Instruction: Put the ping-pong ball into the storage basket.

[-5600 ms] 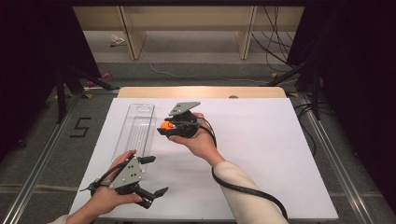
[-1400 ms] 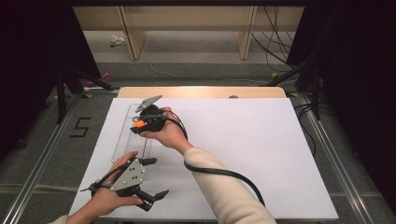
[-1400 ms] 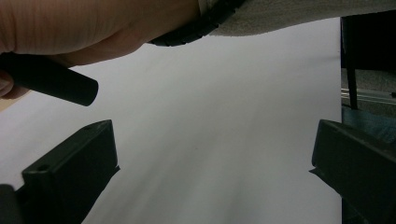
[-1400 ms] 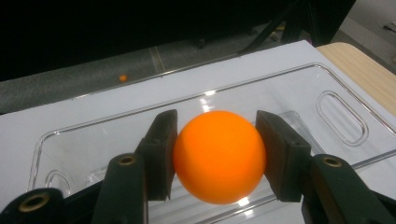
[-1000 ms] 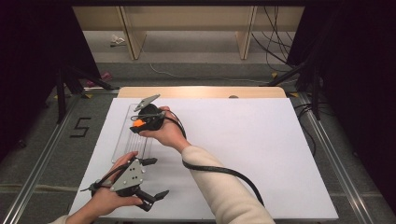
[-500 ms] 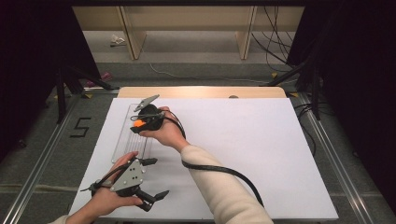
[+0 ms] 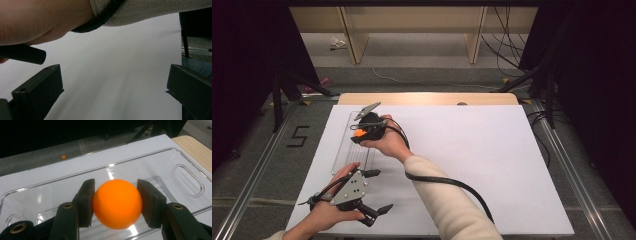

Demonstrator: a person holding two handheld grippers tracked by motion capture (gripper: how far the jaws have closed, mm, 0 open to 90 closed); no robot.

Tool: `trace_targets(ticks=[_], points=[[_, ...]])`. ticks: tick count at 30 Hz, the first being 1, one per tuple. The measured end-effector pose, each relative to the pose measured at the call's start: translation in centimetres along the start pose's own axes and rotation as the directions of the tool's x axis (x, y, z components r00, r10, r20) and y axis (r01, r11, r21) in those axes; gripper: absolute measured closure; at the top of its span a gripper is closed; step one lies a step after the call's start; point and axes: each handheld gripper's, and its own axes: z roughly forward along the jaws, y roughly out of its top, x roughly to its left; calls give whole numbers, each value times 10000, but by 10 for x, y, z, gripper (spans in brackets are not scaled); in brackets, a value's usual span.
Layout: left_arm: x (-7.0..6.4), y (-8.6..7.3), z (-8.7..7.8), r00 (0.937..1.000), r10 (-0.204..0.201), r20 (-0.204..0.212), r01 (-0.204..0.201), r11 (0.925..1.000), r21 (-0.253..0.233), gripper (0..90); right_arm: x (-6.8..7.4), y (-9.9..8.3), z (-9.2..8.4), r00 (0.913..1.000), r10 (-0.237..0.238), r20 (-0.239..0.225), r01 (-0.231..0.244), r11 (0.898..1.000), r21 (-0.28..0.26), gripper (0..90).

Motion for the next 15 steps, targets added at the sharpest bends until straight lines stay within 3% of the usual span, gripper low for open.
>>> trace_targets(ticks=[15], points=[[0, 0, 0, 10000, 5, 11, -5, 10000, 1, 0, 1, -2, 6, 10000, 12, -33, -12, 9999, 109, 512]])
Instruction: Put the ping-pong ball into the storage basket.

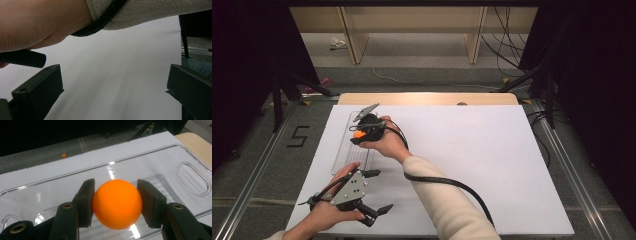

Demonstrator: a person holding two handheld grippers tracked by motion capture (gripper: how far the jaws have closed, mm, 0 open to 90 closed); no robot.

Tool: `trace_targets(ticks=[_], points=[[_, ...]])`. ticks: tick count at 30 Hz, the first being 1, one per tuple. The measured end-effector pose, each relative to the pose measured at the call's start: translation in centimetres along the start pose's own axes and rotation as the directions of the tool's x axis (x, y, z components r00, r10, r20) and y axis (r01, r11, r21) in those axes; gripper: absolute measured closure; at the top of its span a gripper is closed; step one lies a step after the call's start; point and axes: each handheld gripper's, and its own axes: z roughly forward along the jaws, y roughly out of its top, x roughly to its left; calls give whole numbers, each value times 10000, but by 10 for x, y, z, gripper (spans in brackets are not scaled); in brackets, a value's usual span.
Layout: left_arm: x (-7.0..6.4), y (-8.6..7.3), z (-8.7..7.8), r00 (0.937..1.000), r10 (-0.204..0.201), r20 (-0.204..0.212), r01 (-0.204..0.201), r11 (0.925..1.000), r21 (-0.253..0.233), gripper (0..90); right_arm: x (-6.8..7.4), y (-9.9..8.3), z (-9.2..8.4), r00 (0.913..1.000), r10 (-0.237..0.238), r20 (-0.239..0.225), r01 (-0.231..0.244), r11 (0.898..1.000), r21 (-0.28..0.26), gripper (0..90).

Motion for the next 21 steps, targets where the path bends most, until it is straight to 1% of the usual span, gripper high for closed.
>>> trace_targets(ticks=[21], points=[[0, 0, 0, 10000, 15, 9, -15, 10000, 10, 0, 3, -3, 8, 10000, -4, -71, 5, 9999, 142, 511]])
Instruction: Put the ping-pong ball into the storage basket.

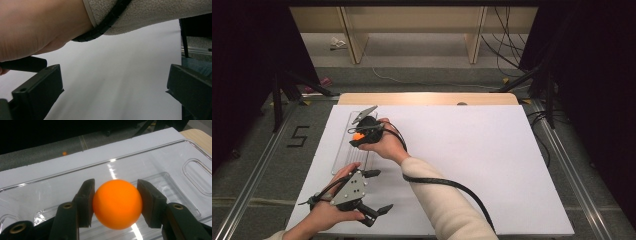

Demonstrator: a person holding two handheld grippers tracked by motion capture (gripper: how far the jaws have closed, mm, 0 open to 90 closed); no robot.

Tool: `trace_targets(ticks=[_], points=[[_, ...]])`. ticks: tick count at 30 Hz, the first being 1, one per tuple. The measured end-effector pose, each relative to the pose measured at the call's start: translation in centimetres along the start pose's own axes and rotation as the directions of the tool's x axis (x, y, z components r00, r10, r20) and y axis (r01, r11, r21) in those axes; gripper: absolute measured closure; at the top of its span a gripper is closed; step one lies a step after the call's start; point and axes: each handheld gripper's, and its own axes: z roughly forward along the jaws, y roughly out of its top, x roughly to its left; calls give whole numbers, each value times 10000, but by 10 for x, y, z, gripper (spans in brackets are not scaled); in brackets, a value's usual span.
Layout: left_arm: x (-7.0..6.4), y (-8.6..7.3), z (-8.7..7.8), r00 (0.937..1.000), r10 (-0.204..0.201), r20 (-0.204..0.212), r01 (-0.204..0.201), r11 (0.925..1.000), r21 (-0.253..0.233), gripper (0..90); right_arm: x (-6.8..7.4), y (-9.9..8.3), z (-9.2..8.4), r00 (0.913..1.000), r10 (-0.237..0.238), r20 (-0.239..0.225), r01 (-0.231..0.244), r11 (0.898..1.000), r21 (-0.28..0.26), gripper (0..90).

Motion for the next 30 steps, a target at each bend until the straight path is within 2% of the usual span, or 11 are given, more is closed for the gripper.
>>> trace_targets(ticks=[15, 18, 21, 25, 30], points=[[0, 0, 0, 10000, 4, -1, -4, 10000, 5, 0, 1, 0, 0, 10000, 48, 40, -47, 9999, -123, 496], [0, 0, 0, 10000, 15, -13, -15, 10000, -2, 0, 0, 0, -2, 10000, 51, 61, -49, 9996, -289, 444], [0, 0, 0, 10000, 10, -17, -10, 10000, -7, 0, 0, 0, -5, 9999, 98, 126, -92, 9988, -487, 342], [0, 0, 0, 10000, 12, -14, -12, 10000, 0, 0, -2, -1, -11, 9996, 236, 143, -224, 9965, -808, 250], [0, 0, 1, 10000, 20, -19, -20, 10000, 28, 0, -4, -2, -21, 9994, 293, 201, -269, 9936, -1094, 187]])
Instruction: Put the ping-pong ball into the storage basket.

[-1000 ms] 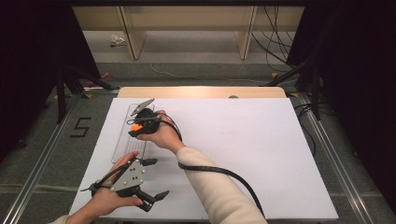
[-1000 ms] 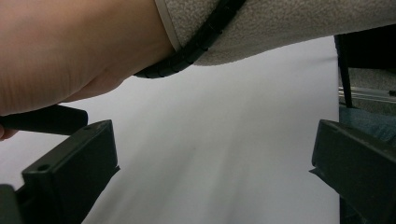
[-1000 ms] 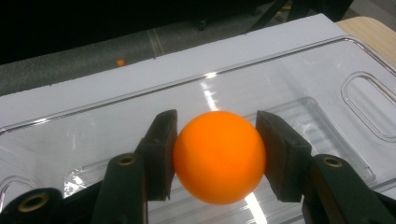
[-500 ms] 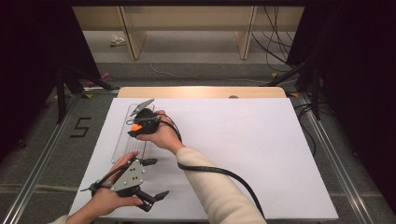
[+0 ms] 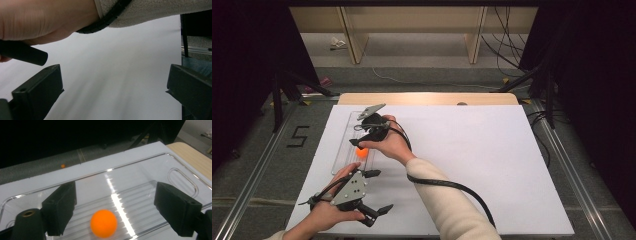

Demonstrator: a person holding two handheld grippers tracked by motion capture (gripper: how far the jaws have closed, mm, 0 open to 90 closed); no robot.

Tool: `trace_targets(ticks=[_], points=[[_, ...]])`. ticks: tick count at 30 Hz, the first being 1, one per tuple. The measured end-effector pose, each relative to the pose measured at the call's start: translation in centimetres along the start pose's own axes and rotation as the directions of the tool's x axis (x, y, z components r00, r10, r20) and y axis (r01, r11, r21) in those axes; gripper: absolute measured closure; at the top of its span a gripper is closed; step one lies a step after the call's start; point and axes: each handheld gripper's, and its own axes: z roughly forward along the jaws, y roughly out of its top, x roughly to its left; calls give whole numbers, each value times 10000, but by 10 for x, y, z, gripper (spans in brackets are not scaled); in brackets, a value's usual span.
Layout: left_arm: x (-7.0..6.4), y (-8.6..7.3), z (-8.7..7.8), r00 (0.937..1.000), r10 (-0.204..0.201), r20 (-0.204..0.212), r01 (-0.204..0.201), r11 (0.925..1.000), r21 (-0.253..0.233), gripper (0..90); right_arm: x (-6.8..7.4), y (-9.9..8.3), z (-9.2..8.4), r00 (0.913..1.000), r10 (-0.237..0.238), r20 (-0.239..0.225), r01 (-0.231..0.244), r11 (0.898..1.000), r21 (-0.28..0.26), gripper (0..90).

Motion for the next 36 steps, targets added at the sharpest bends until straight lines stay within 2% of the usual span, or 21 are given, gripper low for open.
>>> trace_targets(ticks=[10, 36], points=[[0, 0, 0, 10000, -26, -4, 26, 10000, -16, 0, -2, -1, -15, 9997, -1, 258, 9, 9995, -308, 166], [1, -1, 0, 10000, -28, -68, 28, 10000, 18, 0, -17, -29, -67, 9940, 465, 986, -426, 9982, -416, 165]])
